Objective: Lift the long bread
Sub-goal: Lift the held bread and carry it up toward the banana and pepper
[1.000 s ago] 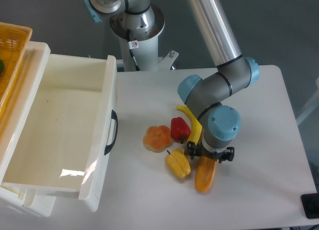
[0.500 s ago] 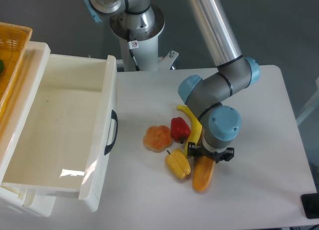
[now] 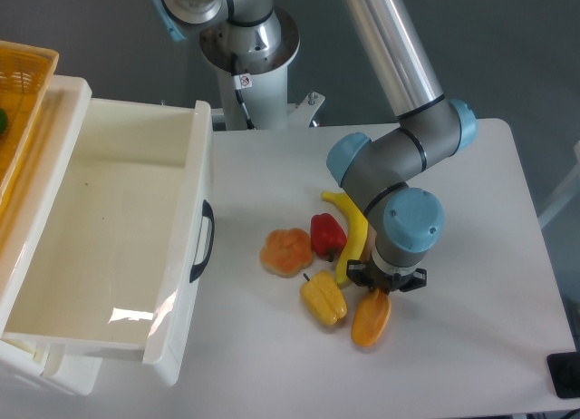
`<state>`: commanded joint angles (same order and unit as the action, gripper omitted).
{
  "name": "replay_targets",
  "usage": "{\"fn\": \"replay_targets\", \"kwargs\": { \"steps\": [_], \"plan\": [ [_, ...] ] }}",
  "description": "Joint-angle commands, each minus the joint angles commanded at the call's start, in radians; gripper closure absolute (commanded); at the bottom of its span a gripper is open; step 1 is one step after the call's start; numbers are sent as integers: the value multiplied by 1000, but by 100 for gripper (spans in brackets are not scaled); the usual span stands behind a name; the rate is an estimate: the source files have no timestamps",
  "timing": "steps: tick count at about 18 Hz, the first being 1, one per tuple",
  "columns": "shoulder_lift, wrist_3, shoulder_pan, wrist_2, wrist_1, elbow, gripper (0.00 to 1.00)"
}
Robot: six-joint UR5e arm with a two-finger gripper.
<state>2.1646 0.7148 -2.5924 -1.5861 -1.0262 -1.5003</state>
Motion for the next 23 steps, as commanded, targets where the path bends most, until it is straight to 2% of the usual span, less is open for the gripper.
{"fn": "replay_targets", "kwargs": {
  "steps": [1, 11, 15, 23],
  "plan": [
    [-12, 0, -2, 0, -8, 2, 100],
    [-161, 51, 18, -66, -239, 23, 100],
    [-221, 52, 44, -64, -268, 22, 100],
    [-223, 51, 68, -68, -270, 12, 100]
  ]
}}
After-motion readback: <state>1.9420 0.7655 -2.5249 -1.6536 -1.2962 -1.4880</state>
